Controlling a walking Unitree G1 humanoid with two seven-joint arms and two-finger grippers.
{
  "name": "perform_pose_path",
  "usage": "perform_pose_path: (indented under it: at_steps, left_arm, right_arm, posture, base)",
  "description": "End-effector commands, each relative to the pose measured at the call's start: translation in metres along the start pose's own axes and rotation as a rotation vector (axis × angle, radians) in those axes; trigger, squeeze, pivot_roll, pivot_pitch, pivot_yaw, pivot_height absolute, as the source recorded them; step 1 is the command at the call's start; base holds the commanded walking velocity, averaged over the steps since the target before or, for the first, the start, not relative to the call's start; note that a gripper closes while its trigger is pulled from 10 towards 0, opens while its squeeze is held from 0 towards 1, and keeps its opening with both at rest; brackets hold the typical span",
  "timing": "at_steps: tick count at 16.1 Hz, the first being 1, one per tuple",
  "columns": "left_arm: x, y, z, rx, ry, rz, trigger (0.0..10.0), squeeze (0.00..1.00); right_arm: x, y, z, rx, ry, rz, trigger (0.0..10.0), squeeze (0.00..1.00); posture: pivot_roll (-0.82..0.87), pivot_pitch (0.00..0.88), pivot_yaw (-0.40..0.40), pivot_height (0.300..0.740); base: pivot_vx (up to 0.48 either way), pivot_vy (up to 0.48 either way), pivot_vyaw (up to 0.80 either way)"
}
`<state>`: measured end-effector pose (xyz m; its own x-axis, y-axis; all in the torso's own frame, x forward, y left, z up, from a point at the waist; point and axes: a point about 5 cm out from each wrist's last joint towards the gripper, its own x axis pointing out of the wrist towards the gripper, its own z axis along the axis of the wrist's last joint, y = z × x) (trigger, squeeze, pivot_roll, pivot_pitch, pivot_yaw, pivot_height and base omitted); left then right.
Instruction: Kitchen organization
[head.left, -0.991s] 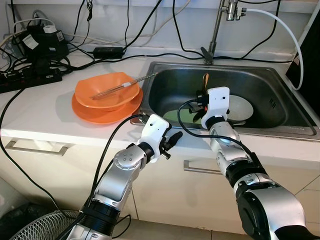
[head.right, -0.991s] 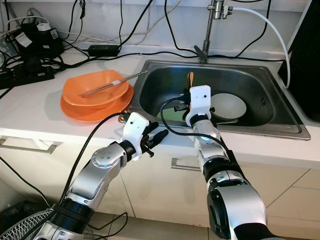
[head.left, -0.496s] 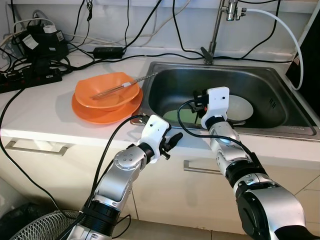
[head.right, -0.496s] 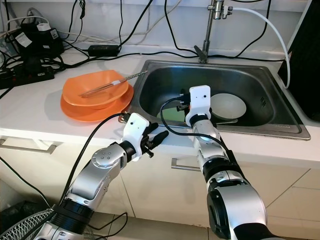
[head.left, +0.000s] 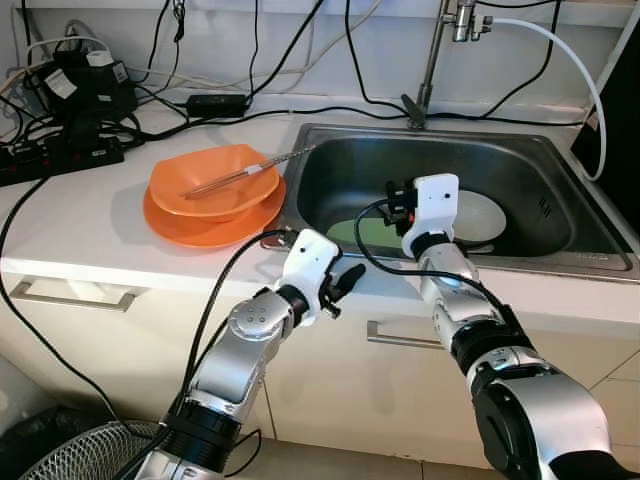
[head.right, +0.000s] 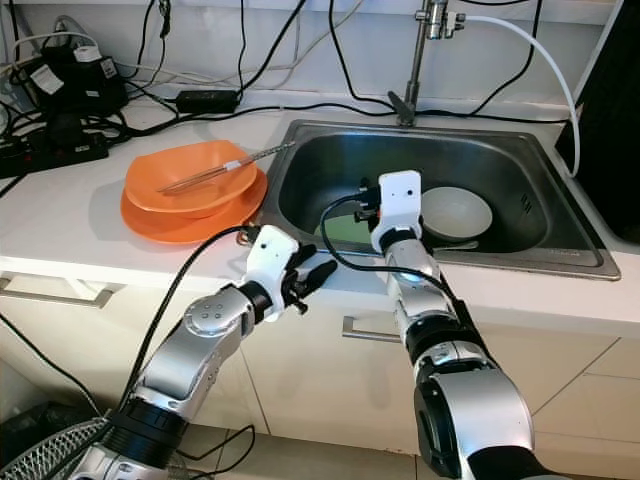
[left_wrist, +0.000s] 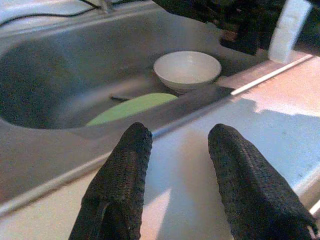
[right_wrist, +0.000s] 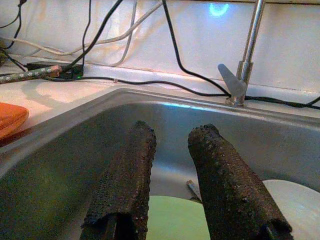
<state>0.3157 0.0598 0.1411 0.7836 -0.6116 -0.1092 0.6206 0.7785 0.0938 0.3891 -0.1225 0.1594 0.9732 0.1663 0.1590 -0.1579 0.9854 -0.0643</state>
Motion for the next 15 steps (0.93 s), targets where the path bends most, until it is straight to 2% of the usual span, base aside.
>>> perform_pose_path:
  at_steps: [1, 3, 4, 5, 6, 7, 9, 10, 11, 12, 13, 14, 15]
  left_arm:
    - [0.0, 0.005, 0.007, 0.024, -0.026, 0.031, 10.0, 0.0]
    - [0.0, 0.018, 0.024, 0.079, -0.092, 0.13, 10.0, 0.0]
    - [0.0, 0.019, 0.025, 0.09, -0.104, 0.143, 10.0, 0.0]
    - [0.0, 0.023, 0.034, 0.161, -0.158, 0.183, 10.0, 0.0]
    - [-0.002, 0.037, 0.063, 0.19, -0.222, 0.249, 10.0, 0.0]
    - [-0.002, 0.04, 0.069, 0.206, -0.242, 0.265, 10.0, 0.0]
    - [-0.003, 0.059, 0.094, 0.268, -0.307, 0.35, 10.0, 0.0]
    - [-0.003, 0.069, 0.1, 0.281, -0.314, 0.385, 10.0, 0.0]
    - [-0.002, 0.079, 0.099, 0.288, -0.289, 0.421, 10.0, 0.0]
    - [-0.001, 0.087, 0.095, 0.27, -0.269, 0.448, 10.0, 0.0]
    - [-0.001, 0.089, 0.093, 0.262, -0.264, 0.455, 10.0, 0.0]
    - [0.0, 0.092, 0.089, 0.219, -0.258, 0.478, 10.0, 0.0]
    - [0.001, 0.095, 0.084, 0.222, -0.238, 0.489, 10.0, 0.0]
  right_arm:
    - [0.004, 0.0, 0.009, -0.003, -0.038, -0.001, 10.0, 0.0]
    - [0.007, 0.001, 0.019, 0.036, -0.088, 0.001, 10.0, 0.0]
    - [0.007, 0.001, 0.021, 0.042, -0.096, 0.001, 10.0, 0.0]
    - [0.008, 0.0, 0.025, 0.043, -0.119, 0.006, 10.0, 0.0]
    - [0.008, 0.002, 0.031, 0.047, -0.154, 0.023, 10.0, 0.0]
    - [0.008, 0.002, 0.032, 0.05, -0.16, 0.025, 10.0, 0.0]
    - [0.007, 0.005, 0.034, 0.065, -0.177, 0.043, 10.0, 0.0]
    - [0.006, 0.006, 0.033, 0.069, -0.18, 0.051, 10.0, 0.57]
    - [0.004, 0.008, 0.032, 0.068, -0.179, 0.056, 10.0, 1.0]
    - [0.004, 0.009, 0.031, 0.068, -0.179, 0.056, 10.0, 1.0]
    - [0.003, 0.009, 0.031, 0.068, -0.179, 0.055, 10.0, 0.95]
    - [0.003, 0.008, 0.031, 0.069, -0.182, 0.049, 10.0, 0.0]
    - [0.003, 0.007, 0.032, 0.072, -0.185, 0.046, 10.0, 0.0]
  posture:
    - [0.13, 0.0, -0.005, 0.74]
    - [0.12, 0.0, -0.005, 0.74]
    - [0.12, 0.0, -0.005, 0.74]
    - [0.12, 0.0, -0.005, 0.74]
    - [0.11, 0.0, -0.001, 0.74]
    - [0.11, 0.0, -0.001, 0.74]
    - [0.11, 0.0, 0.002, 0.74]
    - [0.11, 0.0, 0.002, 0.74]
    - [0.1, 0.0, 0.007, 0.74]
    - [0.1, 0.0, 0.012, 0.74]
    - [0.09, 0.0, 0.013, 0.74]
    - [0.09, 0.0, 0.015, 0.74]
    - [0.09, 0.0, 0.017, 0.74]
  base:
    - [0.0, 0.0, 0.0]
    - [0.0, 0.0, 0.0]
    - [0.0, 0.0, 0.0]
    - [0.0, 0.0, 0.0]
    - [0.0, 0.0, 0.0]
    - [0.0, 0.0, 0.0]
    - [0.0, 0.0, 0.0]
    - [0.0, 0.0, 0.0]
    - [0.0, 0.0, 0.0]
    - [0.0, 0.0, 0.0]
    - [0.0, 0.0, 0.0]
    - [0.0, 0.0, 0.0]
    - [0.0, 0.0, 0.0]
